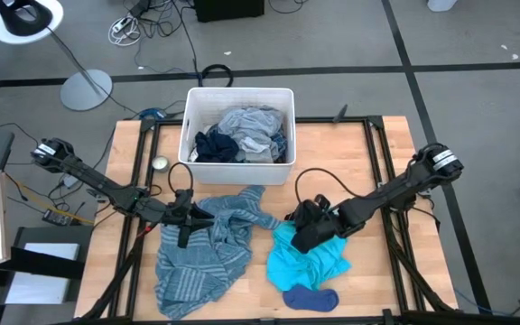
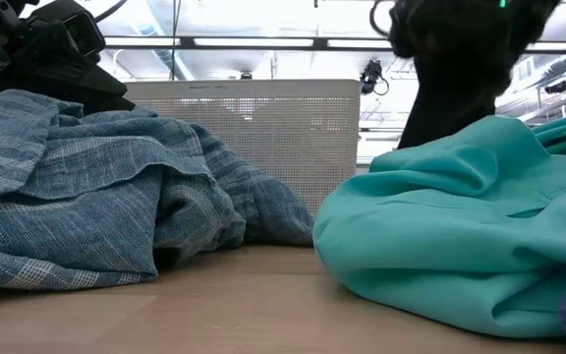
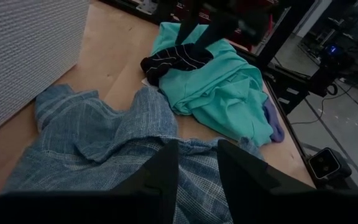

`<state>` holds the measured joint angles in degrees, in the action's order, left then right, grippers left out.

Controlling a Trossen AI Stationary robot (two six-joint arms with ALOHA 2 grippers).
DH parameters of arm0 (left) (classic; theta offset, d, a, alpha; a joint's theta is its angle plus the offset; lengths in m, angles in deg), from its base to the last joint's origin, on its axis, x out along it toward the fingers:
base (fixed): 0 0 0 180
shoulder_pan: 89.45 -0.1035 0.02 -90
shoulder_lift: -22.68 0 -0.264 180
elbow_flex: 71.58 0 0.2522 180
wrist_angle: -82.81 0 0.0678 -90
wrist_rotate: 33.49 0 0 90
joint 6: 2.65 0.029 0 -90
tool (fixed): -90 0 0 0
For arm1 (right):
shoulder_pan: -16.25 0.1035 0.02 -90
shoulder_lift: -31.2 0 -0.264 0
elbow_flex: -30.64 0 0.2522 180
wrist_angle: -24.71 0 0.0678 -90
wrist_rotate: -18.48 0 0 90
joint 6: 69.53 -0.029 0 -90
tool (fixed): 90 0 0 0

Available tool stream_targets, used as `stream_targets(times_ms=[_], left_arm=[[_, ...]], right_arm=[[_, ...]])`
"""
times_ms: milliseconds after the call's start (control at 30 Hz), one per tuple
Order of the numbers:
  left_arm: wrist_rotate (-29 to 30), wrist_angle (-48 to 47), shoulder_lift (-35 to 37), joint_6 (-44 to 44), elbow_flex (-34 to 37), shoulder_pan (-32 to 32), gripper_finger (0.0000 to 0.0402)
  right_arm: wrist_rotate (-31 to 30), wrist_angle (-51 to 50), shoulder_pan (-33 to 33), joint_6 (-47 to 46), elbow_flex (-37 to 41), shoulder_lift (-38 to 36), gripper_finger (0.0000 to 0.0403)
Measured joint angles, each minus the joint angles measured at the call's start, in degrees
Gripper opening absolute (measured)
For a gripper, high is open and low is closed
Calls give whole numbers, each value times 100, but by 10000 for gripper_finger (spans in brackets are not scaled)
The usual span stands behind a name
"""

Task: Sort clothes
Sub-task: Put the black sock into the white laundry bin

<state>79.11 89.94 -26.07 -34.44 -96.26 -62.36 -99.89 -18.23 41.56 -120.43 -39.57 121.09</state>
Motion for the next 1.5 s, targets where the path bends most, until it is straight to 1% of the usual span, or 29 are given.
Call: stream_targets(times_ms=[100,167,267,333,400,433,500,533,633,733,833,900,1067,1200,1333,1433,1500], left_arm=[[1,0,-1,0,0,0,117],[0,1,0,0,0,0,117],[-1,1,0,-2,0,0,117],[-1,1,0,-2,0,0,117],[-1,1,0,0,0,0,117],[-1,1,0,-1,0,0,117],[-1,1,-1,-1,0,0,117],[-1,3,0,-2,0,2,117],[-1,6,0,-21,0,0,117],[-1,8,0,-37,0,1,117],[-1,10,0,-39,0,1,117],[-1,17,0,-39,0,0,117],[-2,32,0,-39,0,0,117],[-1,32,0,-39,0,0,117],[-1,34,0,-17,0,0,117],[-2,33,-1,-15,0,1,117],[-1,33,0,-13,0,0,117]], right_arm=[[-1,780,-62,166,446,0,143],[-3,1104,-95,322,674,0,142],[9,1328,-138,453,924,0,141],[216,1324,-189,452,1043,0,132],[496,1323,-251,442,1111,0,108],[572,1316,-273,408,1119,0,89],[599,1225,-295,349,1089,0,35],[598,1096,-304,369,1033,0,18],[571,533,-379,563,612,-41,12],[524,-336,-504,912,-94,-101,5],[252,-1015,-607,1539,-1039,-103,5],[102,-1119,-691,2170,-1661,-105,4],[-228,-828,-1030,3856,-3120,-105,3],[-226,-225,-1532,4748,-3852,-105,2],[-161,660,-2137,5378,-4089,-105,2],[100,1104,-2616,5447,-4089,-101,6],[241,1155,-2909,5442,-4089,-92,11]])
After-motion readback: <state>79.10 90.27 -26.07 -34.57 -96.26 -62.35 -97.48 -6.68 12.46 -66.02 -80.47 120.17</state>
